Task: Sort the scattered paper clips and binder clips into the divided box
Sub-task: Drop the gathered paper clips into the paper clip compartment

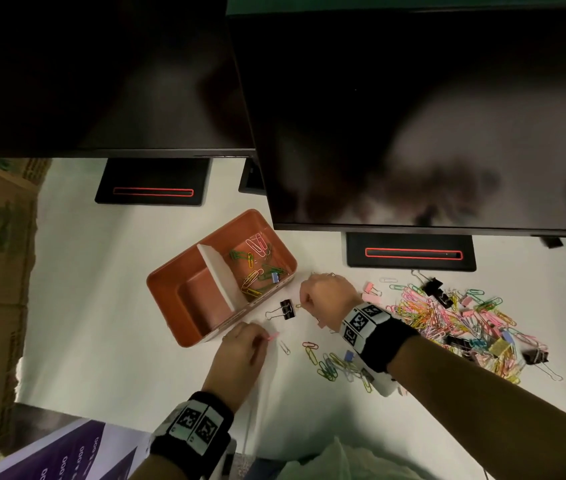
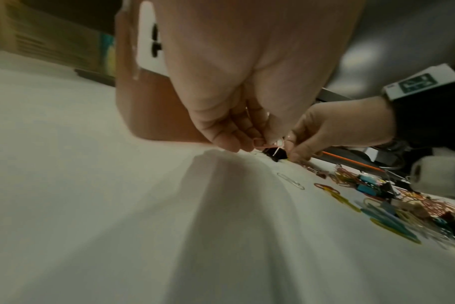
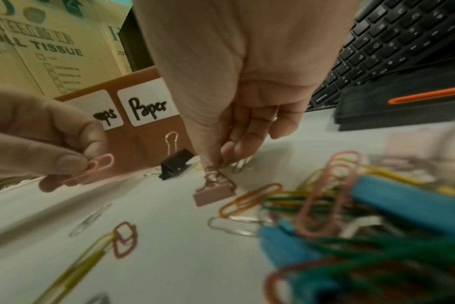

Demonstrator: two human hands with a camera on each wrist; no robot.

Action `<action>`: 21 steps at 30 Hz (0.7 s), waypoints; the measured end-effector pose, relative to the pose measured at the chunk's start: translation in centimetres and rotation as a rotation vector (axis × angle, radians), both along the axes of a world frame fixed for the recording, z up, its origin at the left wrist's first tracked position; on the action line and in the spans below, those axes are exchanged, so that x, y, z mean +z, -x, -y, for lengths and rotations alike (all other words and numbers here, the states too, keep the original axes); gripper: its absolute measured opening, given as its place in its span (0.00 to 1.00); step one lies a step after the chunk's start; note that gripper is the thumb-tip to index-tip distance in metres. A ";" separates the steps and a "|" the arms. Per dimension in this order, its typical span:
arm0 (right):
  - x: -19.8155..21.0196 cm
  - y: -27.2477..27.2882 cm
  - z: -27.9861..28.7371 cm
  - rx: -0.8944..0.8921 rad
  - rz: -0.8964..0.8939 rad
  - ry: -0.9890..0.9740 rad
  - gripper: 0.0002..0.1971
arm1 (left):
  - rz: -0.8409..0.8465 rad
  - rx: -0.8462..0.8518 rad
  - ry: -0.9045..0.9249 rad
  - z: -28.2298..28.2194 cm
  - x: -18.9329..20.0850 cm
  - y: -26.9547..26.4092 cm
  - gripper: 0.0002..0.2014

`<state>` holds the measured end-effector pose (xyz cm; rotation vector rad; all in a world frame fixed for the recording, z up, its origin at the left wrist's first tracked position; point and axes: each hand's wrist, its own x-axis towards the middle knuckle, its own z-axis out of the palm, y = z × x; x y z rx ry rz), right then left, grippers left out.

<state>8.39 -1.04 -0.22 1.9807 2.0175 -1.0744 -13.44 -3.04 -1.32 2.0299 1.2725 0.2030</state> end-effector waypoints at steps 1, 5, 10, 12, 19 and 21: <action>0.1 -0.4 0.2 -0.006 -0.011 0.020 0.07 | 0.008 0.030 0.020 0.0 -0.1 0.2 0.02; 0.3 -2.6 1.2 -0.235 -0.107 -0.043 0.09 | 0.062 0.115 0.124 0.4 -0.4 -0.5 0.05; 0.7 -3.7 1.8 -0.124 -0.119 0.016 0.16 | 0.030 -0.092 0.133 0.4 -1.3 -1.1 0.08; 0.8 -3.5 1.8 -0.076 -0.088 0.002 0.14 | -0.021 -0.189 0.083 0.2 -1.7 -1.1 0.04; 0.3 -3.0 2.5 -0.080 -0.040 -0.059 0.09 | -0.056 -0.251 0.041 -0.5 -1.7 -1.8 0.03; 0.1 -2.9 2.7 -0.091 -0.050 -0.067 0.10 | -0.087 -0.277 0.014 -0.6 -1.8 -1.9 0.04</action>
